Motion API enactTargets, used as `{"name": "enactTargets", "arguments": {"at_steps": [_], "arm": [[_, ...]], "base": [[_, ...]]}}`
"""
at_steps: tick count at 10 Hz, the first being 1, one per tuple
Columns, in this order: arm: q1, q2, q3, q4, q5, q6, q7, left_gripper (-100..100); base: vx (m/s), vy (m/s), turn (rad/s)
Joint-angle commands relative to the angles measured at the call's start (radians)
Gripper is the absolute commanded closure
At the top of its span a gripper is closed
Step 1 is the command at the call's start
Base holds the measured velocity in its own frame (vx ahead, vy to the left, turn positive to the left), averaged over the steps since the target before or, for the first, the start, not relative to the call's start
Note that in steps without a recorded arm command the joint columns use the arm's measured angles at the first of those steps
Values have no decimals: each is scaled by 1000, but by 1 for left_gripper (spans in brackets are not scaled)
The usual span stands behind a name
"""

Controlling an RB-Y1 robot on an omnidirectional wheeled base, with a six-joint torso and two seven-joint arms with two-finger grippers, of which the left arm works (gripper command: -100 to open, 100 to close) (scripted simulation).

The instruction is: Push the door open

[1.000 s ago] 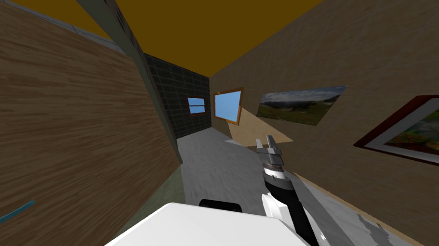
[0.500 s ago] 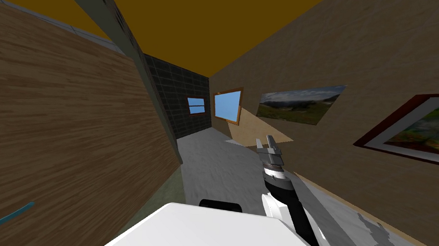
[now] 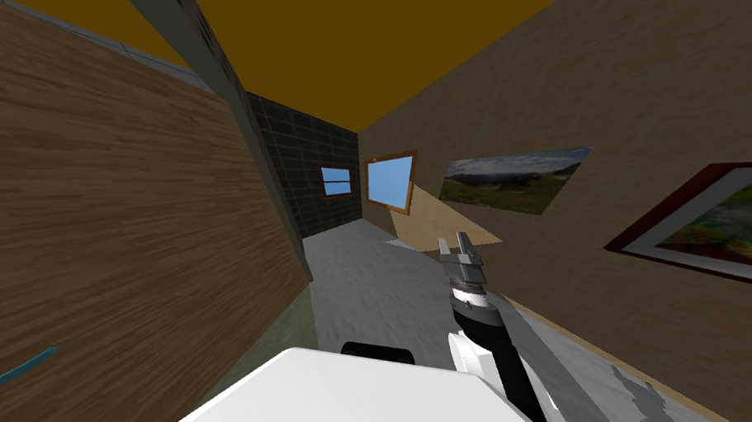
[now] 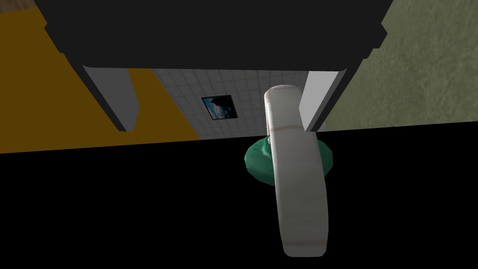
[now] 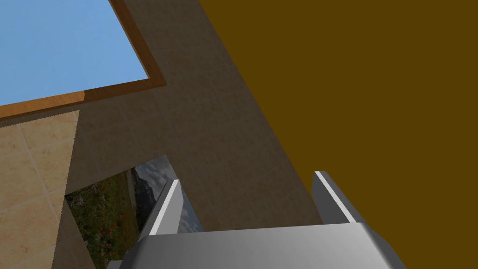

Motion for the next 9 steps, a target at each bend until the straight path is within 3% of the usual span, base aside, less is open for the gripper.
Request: {"name": "enactTargets", "arguments": {"at_steps": [1,3,4,6,9], "arm": [[0,0,0,0,0,0,0,-100],[0,0,0,0,0,0,0,-100],[-1,6,-2,26,-7,-31,-7,-100],[-1,4,-1,40,-11,-49,-3,-100],[-2,-17,9,81,-22,-99,32,-100]], "base": [[1,18,-13],[-5,9,18],[-13,51,32],[-28,86,-24],[-74,147,-71]]}}
